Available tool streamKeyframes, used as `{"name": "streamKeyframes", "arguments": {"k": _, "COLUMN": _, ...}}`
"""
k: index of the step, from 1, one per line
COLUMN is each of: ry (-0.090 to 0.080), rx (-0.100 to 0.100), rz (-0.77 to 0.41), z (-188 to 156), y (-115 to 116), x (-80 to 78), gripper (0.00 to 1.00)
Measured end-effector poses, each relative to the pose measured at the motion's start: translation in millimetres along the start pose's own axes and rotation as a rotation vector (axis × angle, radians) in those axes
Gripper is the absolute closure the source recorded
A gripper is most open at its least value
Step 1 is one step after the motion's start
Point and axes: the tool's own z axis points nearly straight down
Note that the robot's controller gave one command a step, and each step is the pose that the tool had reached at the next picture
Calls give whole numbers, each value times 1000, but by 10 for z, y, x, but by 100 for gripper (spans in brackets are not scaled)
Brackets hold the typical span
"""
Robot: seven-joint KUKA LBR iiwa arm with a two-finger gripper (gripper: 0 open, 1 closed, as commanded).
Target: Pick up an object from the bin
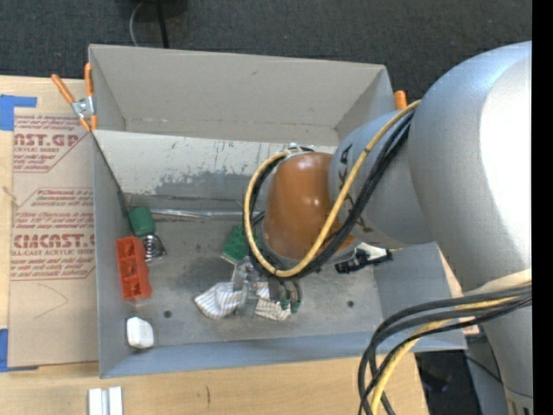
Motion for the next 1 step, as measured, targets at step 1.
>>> {"name": "streamKeyframes", "arguments": {"k": 1, "ry": 9, "rx": 2, "rz": -10, "z": -375, "y": 49, "x": 22, "gripper": 100}}
